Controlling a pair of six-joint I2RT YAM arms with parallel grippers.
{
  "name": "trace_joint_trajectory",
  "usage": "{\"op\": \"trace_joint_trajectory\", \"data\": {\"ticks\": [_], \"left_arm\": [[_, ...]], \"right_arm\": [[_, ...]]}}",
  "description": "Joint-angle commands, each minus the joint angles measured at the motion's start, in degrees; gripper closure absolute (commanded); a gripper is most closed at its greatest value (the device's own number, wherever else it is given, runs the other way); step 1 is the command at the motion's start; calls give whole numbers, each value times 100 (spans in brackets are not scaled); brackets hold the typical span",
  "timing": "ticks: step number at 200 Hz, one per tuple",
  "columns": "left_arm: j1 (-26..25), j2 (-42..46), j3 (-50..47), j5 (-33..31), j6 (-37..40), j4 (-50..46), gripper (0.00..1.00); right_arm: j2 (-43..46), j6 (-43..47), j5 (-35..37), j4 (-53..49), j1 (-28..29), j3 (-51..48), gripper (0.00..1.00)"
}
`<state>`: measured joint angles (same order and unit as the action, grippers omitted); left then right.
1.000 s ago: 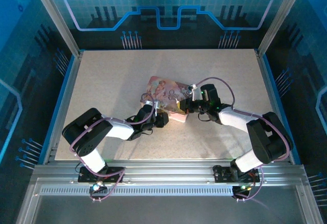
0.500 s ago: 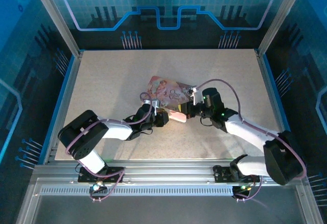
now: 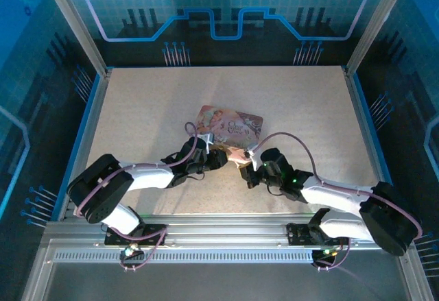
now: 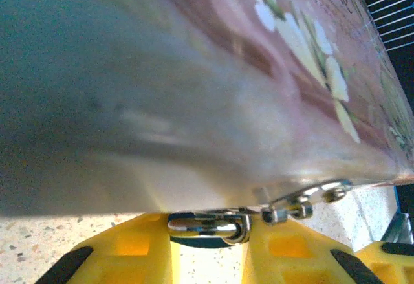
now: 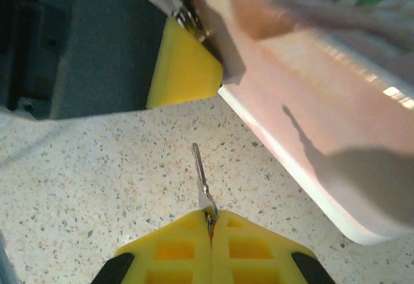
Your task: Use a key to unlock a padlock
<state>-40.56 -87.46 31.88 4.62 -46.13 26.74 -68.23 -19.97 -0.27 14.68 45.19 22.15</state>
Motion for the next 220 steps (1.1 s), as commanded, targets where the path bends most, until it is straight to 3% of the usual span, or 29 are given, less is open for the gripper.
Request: {"op": "trace_joint_trajectory", "data": {"ticks": [1, 92, 220], "left_arm": [[-104, 322, 396, 180, -61, -89, 87], [-208, 520, 691, 217, -239, -701, 87], [-212, 476, 785, 281, -287, -881, 87]], "right_arm": [[-205, 311, 441, 532, 215, -55, 99], [-991, 641, 1190, 1067, 623, 63, 99], [-1071, 889, 1328, 1410, 614, 143, 98]]}}
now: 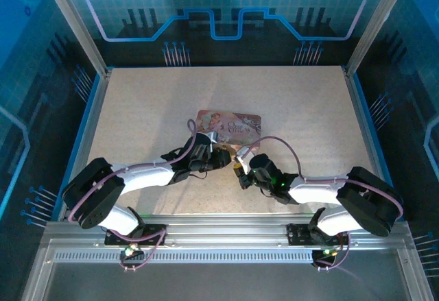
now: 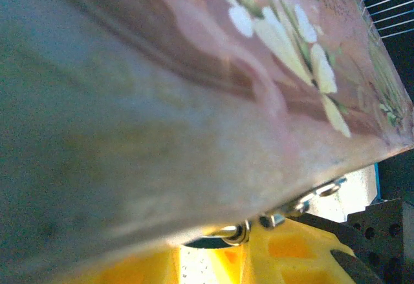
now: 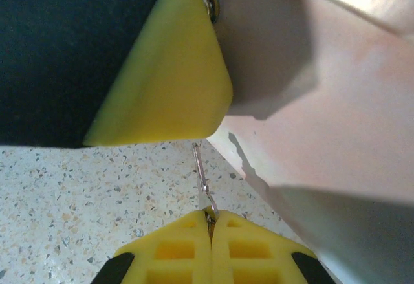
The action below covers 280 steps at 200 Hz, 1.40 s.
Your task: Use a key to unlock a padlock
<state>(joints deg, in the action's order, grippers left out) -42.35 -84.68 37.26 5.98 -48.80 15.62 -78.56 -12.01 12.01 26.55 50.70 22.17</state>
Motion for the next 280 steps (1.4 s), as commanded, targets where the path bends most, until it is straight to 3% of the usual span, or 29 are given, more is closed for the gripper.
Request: {"op": "trace_joint_trajectory", "data": {"ticks": [1, 280], "left_arm": [[-30, 198, 247, 143, -18, 231, 87], [-28, 140, 269, 175, -95, 222, 87]], "right_arm": [[-32, 94, 100, 226, 59, 139, 98], [280, 57, 201, 664, -12, -133, 98]]}}
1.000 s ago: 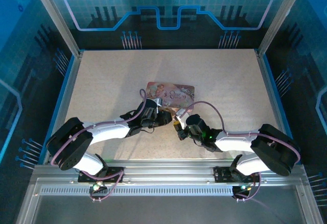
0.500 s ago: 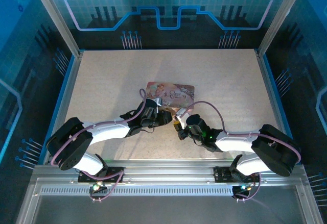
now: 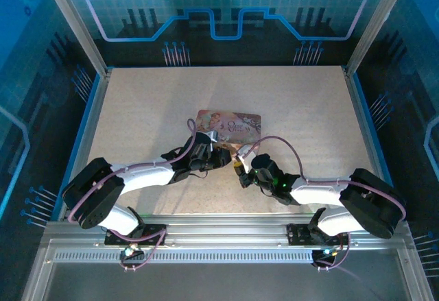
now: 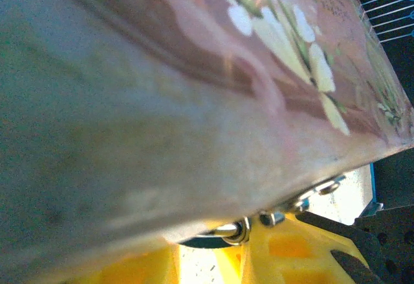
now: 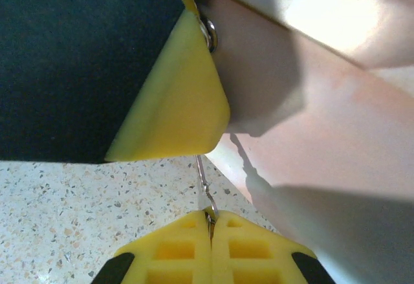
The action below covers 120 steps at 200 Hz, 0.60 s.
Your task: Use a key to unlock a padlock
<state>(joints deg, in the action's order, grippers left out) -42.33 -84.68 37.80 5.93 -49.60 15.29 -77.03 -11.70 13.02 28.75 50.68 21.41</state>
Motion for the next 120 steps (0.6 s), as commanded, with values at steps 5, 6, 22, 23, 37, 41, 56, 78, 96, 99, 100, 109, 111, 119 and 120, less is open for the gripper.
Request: {"op": "trace_joint_trajectory", "data": {"ticks": [5, 6, 22, 23, 37, 41, 56, 78, 96, 99, 100, 109, 111, 119, 120], "left_arm": [[-33, 148, 218, 180, -19, 242, 87], [-31, 151, 219, 180, -16, 240, 87], [-36, 161, 206, 180, -20, 242, 87], [-33, 162, 204, 180, -17, 244, 87], [-38, 154, 196, 180, -37, 263, 87], [-33, 151, 201, 180, -39, 267, 87], [-32, 150, 201, 187, -43, 272, 87], [-38, 140, 206, 189, -49, 276, 87], [-35, 145, 210, 202, -57, 279, 87], [-33, 140, 210, 206, -52, 276, 87], [-31, 138, 210, 206, -51, 274, 87], [-31, 137, 210, 198, -58, 271, 87], [-37, 137, 208, 198, -58, 266, 87], [-33, 140, 210, 197, -58, 265, 87], [-36, 143, 205, 197, -58, 265, 87]], "right_arm": [[125, 16, 97, 476, -10, -74, 98], [126, 9, 92, 483, -16, -79, 98], [153, -7, 36, 543, -36, -100, 98], [158, -7, 31, 544, -34, -96, 98], [163, -3, -18, 546, -31, -95, 98], [165, 7, -39, 544, -32, -101, 98], [157, 26, -77, 552, -32, -95, 98], [96, 45, -165, 539, -35, -75, 98], [40, 44, -191, 561, -32, -75, 98], [32, 45, -193, 578, -31, -75, 98], [27, 45, -193, 578, -31, -75, 98], [4, 44, -206, 588, -38, -60, 98], [0, 41, -208, 592, -35, -58, 98], [-17, 45, -213, 604, -31, -48, 98], [-15, 41, -217, 605, -31, -44, 98]]}}
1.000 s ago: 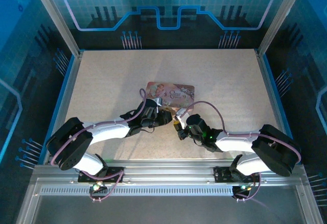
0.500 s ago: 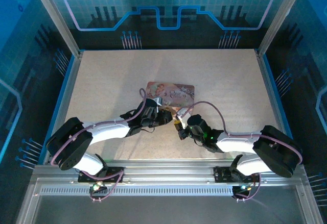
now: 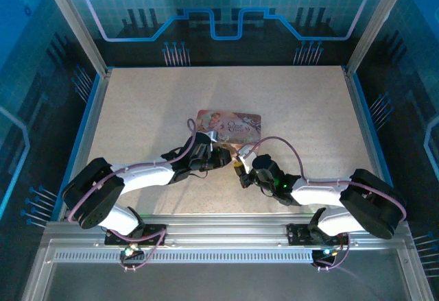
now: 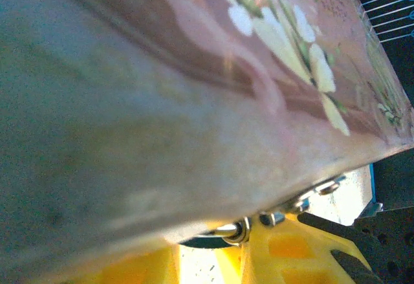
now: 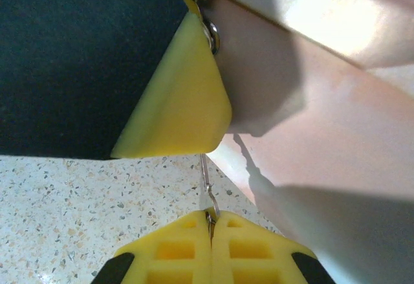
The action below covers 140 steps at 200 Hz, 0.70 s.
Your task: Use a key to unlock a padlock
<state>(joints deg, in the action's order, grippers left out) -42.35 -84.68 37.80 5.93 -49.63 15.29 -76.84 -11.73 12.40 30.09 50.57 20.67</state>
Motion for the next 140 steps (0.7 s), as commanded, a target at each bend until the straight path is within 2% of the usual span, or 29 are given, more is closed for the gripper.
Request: {"op": "trace_joint_trajectory", "data": {"ticks": [1, 65, 140], "left_arm": [[-31, 139, 208, 197, -56, 264, 87], [-33, 130, 226, 244, -39, 256, 87], [-28, 163, 234, 329, -13, 196, 87]], "right_arm": [[-38, 45, -157, 476, -20, 28, 98], [-88, 31, -359, 630, -179, 69, 98], [-122, -23, -1042, 889, -611, 69, 98]]}}
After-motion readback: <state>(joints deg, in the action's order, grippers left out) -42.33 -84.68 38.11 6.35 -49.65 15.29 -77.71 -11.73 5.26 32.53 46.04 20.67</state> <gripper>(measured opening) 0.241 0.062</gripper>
